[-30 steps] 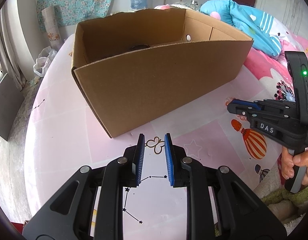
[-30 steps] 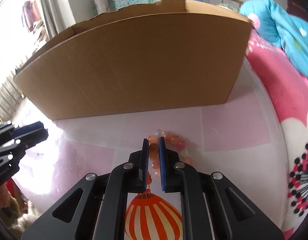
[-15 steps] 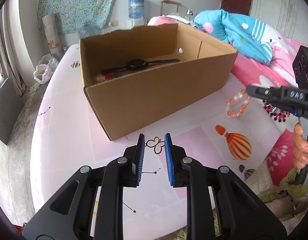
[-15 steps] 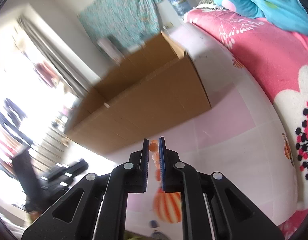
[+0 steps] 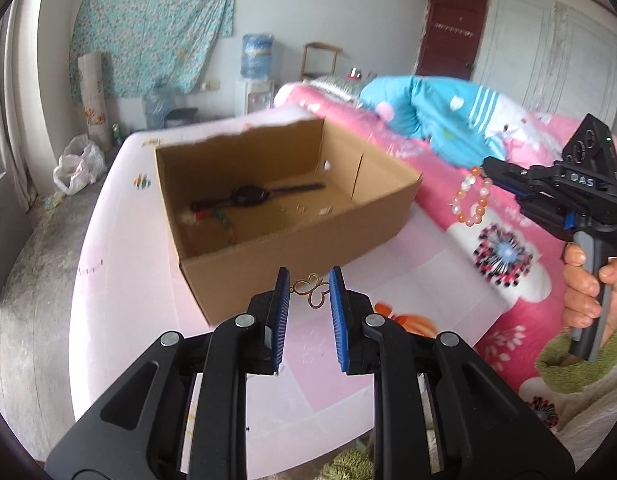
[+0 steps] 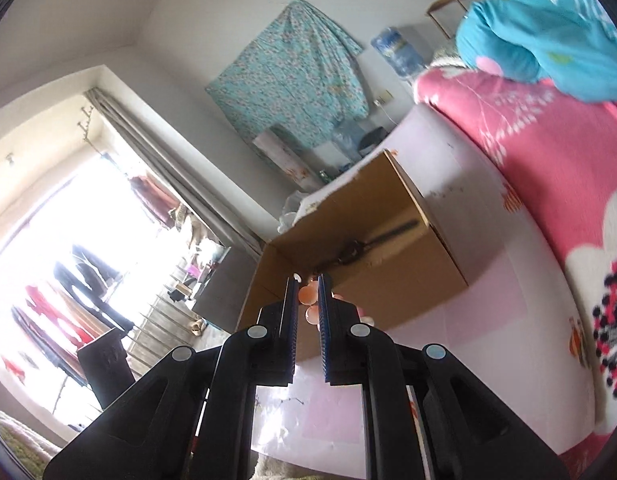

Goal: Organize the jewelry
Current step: 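Carry the held ring and bracelet up and over the cardboard box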

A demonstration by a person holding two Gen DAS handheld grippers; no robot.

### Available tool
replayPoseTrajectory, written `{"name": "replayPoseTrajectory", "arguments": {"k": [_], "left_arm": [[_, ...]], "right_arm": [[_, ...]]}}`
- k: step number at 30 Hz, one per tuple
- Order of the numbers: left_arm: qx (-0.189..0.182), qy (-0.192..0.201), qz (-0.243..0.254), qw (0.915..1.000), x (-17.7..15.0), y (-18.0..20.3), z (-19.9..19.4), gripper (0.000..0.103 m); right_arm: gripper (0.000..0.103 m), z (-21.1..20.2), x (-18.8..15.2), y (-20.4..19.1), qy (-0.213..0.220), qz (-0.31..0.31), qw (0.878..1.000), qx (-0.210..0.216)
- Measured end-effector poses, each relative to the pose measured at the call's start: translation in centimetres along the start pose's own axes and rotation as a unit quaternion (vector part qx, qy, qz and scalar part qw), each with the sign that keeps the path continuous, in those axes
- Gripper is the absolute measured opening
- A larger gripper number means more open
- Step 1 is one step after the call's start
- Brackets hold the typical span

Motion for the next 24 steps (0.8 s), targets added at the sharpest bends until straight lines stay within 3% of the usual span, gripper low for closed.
{"name": "replayPoseTrajectory", "arguments": {"k": [9,15,19,24], "left_arm": [[-0.021,0.025,-0.012,0.9994,4.4,-0.1,0.2,0.019],[-0.017,0.017,-0.022,0.9995,7.0,-1.8,3.0,0.019],[-0.012,-0.017,-0.028,0.9994,7.6,-3.0,6.2,0.019],[-0.012,-0.087,-0.023,0.9958,6.5,-3.9,10.6,0.019]], "right_arm": [[0.01,2.1,4.6,-2.3,0.009,-0.035,0.999,0.028],[0.01,5.8,6.3,-1.6,-0.01,-0.041,0.999,0.027],[0.01,8.7,6.3,-0.4,-0.032,-0.034,0.999,0.022],[0.01,11.5,6.2,0.9,-0.059,-0.035,0.998,0.015]]}}
Point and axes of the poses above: each gripper's, at about its wrist camera, not at the fingertips, and z roughly the way its jaws point, y to its right, x to its top, the point moved 8 cm from there along z, roughly the way its jaws point, and after that the axes turned 6 degrees about -z, right-handed, at the moved point
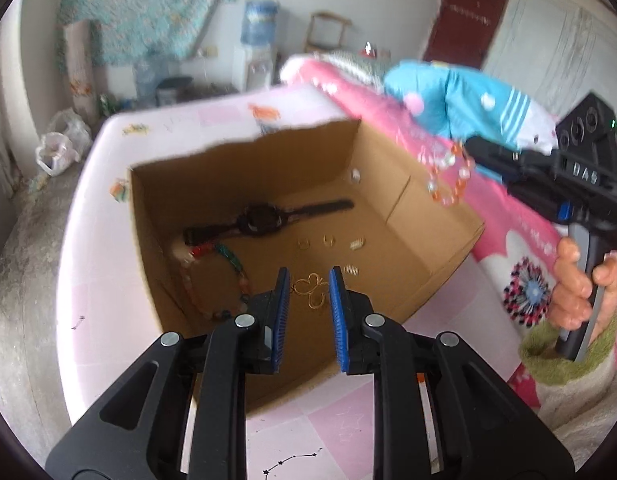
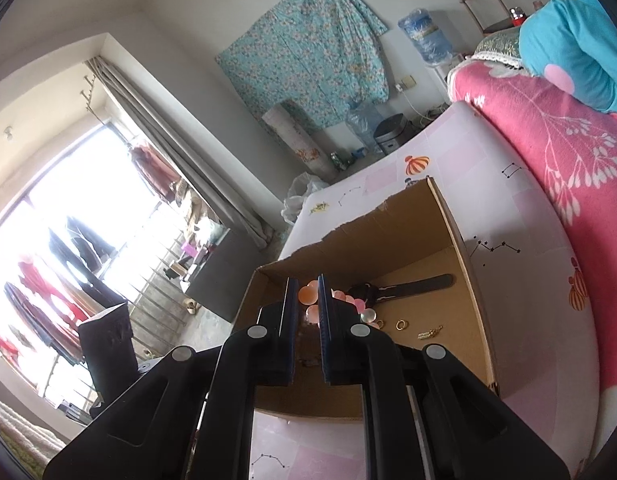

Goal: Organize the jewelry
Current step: 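Carry the held ring and bracelet up and over the cardboard box, then open the left tool inside the box while the right tool opens too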

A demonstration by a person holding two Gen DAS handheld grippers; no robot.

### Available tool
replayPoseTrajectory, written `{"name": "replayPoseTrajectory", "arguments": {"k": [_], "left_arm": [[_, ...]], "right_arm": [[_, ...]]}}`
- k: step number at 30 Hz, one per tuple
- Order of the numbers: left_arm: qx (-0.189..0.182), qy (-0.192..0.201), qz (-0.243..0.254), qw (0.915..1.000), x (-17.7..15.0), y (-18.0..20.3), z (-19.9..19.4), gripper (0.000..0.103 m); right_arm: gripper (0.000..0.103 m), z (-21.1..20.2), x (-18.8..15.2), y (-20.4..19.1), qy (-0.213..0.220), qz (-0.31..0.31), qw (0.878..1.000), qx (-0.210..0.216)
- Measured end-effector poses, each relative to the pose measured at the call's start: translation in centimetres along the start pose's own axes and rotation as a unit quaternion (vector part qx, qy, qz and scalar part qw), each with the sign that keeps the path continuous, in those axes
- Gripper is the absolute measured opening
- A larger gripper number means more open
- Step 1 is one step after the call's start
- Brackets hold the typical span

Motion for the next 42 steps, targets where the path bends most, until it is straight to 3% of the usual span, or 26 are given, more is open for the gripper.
{"name": "replayPoseTrajectory", "arguments": {"k": [10,19,21,27,33,37,42], "left_arm": [[0.019,-0.122,0.044,0.9914,-1.9,-1.2,5.7,0.019],[0.013,-0.184,0.046,0.9818,-1.9,-1.8,7.0,0.02],[0.008,-0.185,0.041,0.9818,-1.7,-1.9,7.0,0.027],[-0.006,-0.132,0.018,0.991,-0.1,-2.2,4.7,0.03],[-0.02,-0.037,-0.021,0.9989,1.7,-3.0,0.1,0.043],[-0.024,0.008,-0.042,0.9988,1.9,-3.8,-2.2,0.049],[-0.025,0.042,-0.07,0.9964,1.1,-5.3,-3.8,0.052]], "right_arm": [[0.01,2.0,0.4,1.8,-0.018,0.018,1.0,0.011],[0.01,2.4,0.6,2.5,-0.029,0.018,0.999,-0.005],[0.01,2.1,0.8,2.4,-0.025,0.018,0.999,-0.009],[0.01,1.5,1.1,2.1,-0.026,0.015,0.999,-0.02],[0.01,1.5,1.1,1.4,-0.059,-0.002,0.998,-0.032],[0.01,2.5,0.1,1.3,-0.12,-0.026,0.991,-0.057],[0.01,4.5,-2.4,1.5,-0.223,-0.063,0.968,-0.092]]}}
Point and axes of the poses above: each gripper's, at about its wrist camera, not at the fingertips, and z roughly the way its jaws point, y to its right, x to its top, the point moved 8 cm from there along z, roughly the way its jaws point, and after that the axes turned 6 degrees about -z, right-handed, at the moved point
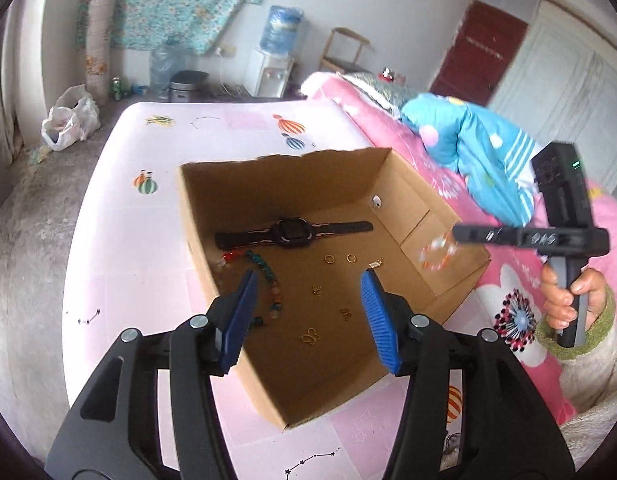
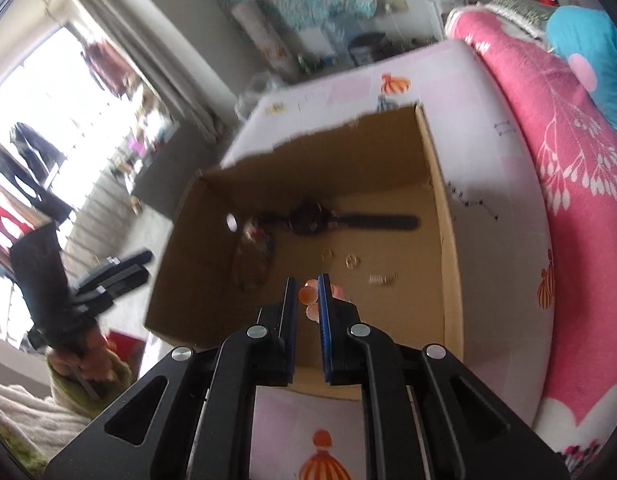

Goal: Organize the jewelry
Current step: 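Open the left tool inside the box while the right tool opens too, then withdraw both open tools from the box back over the table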

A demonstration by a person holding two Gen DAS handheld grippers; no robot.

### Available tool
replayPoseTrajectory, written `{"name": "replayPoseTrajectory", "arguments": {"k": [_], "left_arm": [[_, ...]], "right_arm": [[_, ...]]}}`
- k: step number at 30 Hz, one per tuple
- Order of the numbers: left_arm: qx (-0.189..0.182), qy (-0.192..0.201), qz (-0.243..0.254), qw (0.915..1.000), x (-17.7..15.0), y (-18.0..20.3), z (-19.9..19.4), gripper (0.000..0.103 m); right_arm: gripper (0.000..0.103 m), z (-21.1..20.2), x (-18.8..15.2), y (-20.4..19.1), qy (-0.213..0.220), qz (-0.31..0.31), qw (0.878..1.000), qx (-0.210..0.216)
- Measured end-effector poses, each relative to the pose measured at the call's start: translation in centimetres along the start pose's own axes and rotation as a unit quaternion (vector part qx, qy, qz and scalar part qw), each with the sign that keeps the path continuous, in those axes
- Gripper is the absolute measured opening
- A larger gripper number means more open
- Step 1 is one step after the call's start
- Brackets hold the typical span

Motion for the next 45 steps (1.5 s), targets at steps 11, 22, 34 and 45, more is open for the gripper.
{"name": "replayPoseTrajectory", "arguments": {"k": [11,22,34,45], "left_arm": [[-0.002,0.018,-0.029,0.9994,-1.2,-2.6,-1.0,0.052],[-0.018,0.018,-0.065,0.9975,-2.6,-3.5,-1.2,0.067],[-0.082,-0.043,-0.126,0.9877,-5.3,-2.7,2.3,0.076],[-0.023,-0.025,-0.127,0.9913,-5.8,-4.3,0.9,0.08]], "right_arm": [[0.018,2.9,-1.8,1.0,-0.138,-0.097,0.968,-0.185],[0.051,-5.1,1.0,3.4,0.035,-0.009,0.97,-0.239],[0.055,-0.6,-3.4,5.7,0.004,0.141,0.987,-0.076],[0.055,-1.3,-7.3,1.2,0.006,0.132,0.99,-0.056]]}}
Point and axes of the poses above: each gripper's, at about its wrist camera, not at the fingertips, and z roughly the way its jaws point, y to its right, x to its top, the point moved 8 cm from there along z, roughly the way its jaws point, and after that the axes turned 6 degrees about -z, right-handed, at the moved point
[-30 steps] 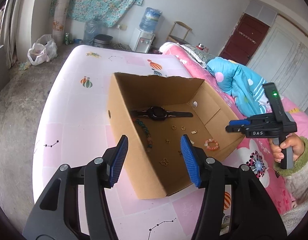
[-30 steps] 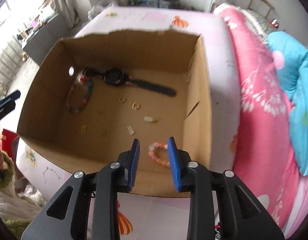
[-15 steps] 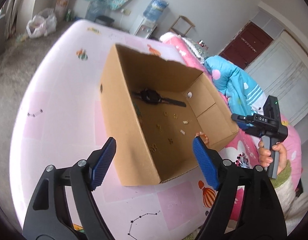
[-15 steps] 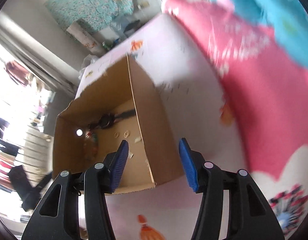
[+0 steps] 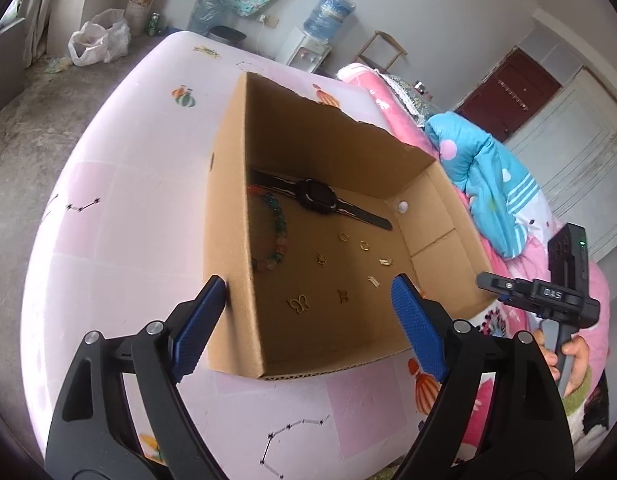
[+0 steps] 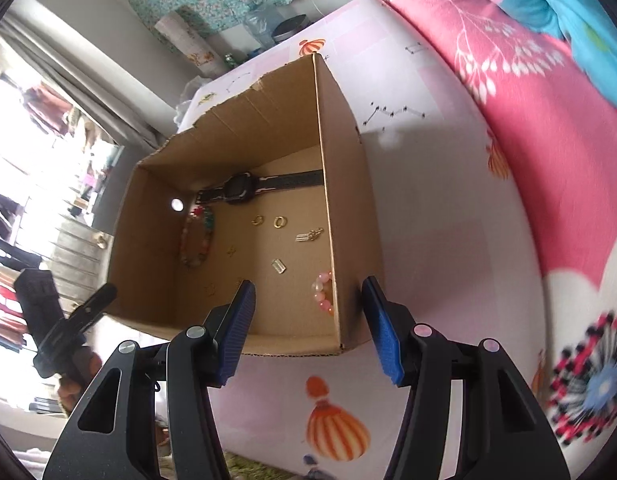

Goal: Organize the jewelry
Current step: 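Withdraw both open tools from the box back over the table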

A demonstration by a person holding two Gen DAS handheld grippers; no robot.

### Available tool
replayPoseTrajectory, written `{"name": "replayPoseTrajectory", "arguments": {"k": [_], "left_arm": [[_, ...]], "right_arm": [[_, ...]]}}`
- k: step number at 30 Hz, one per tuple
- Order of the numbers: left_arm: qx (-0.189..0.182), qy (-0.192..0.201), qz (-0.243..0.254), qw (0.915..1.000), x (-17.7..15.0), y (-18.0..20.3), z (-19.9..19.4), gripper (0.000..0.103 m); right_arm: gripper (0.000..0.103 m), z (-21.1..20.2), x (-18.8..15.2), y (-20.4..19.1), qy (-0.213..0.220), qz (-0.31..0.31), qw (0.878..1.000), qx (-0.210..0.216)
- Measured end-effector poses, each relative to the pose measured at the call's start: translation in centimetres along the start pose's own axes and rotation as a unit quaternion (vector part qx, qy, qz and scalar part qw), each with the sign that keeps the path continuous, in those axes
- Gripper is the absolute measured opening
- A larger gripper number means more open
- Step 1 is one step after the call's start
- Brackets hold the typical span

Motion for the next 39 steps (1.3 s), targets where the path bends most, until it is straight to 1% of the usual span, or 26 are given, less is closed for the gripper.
{"name": "replayPoseTrajectory", "arguments": {"k": [3,8,14,22,23,24,25,27,28,29,33,36,39], "left_arm": [[0.003,-0.003,0.008,1.0,-1.2,0.4,-0.8,0.08],[-0.013,-0.013,0.007,0.9998,-3.5,1.0,-2.2,0.08],[-0.023,-0.027,0.007,0.9993,-5.9,1.6,-2.9,0.08],[-0.029,-0.02,0.006,0.9994,-6.9,1.9,-3.5,0.08],[-0.029,-0.015,0.005,0.9995,-6.9,1.9,-3.8,0.08],[-0.021,-0.003,0.008,0.9997,-6.8,1.9,-4.2,0.08],[-0.014,0.007,0.013,0.9998,-6.7,2.0,-4.5,0.08],[0.008,0.04,0.03,0.9987,-6.6,2.1,-5.8,0.082],[0.014,0.051,0.037,0.9979,-6.6,2.4,-6.3,0.083],[0.018,0.064,0.045,0.9968,-6.7,2.8,-7.0,0.086],[0.029,0.098,0.071,0.9922,-7.2,4.6,-8.8,0.094],[0.049,0.11,0.089,0.9887,-7.6,6.1,-9.3,0.095],[0.063,0.118,0.089,0.987,-7.6,7.7,-9.3,0.095]], "right_arm": [[0.055,-1.3,-1.2,0.2,0.009,0.005,1.0,0.003],[0.055,-2.8,-2.8,0.6,0.024,0.013,1.0,-0.003],[0.055,-4.0,-3.9,1.6,0.035,0.023,0.999,-0.008],[0.055,-4.4,-4.3,2.1,0.053,0.028,0.998,0.0],[0.055,-4.6,-4.4,2.1,0.06,0.027,0.998,-0.003],[0.058,-4.9,-4.5,2.3,0.068,0.027,0.997,-0.017],[0.066,-5.2,-4.4,2.6,0.075,0.028,0.996,-0.033],[0.07,-6.8,-4.8,3.0,0.107,0.022,0.991,-0.081],[0.07,-7.4,-5.0,2.9,0.12,0.018,0.988,-0.093],[0.073,-8.3,-5.3,2.7,0.139,0.014,0.985,-0.105],[0.086,-11.4,-6.6,1.1,0.21,-0.008,0.968,-0.135],[0.091,-12.5,-7.3,-0.7,0.241,-0.039,0.957,-0.155],[0.096,-13.4,-7.5,-2.7,0.262,-0.082,0.946,-0.175]]}}
Point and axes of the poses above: each gripper's, at about its wrist camera, not at the fingertips, and z roughly the way its jaws point, y to its right, x to its top, the point moved 8 cm from there along z, roughly the way its jaws point, and after that the axes turned 6 degrees about -z, right-handed, at the moved point
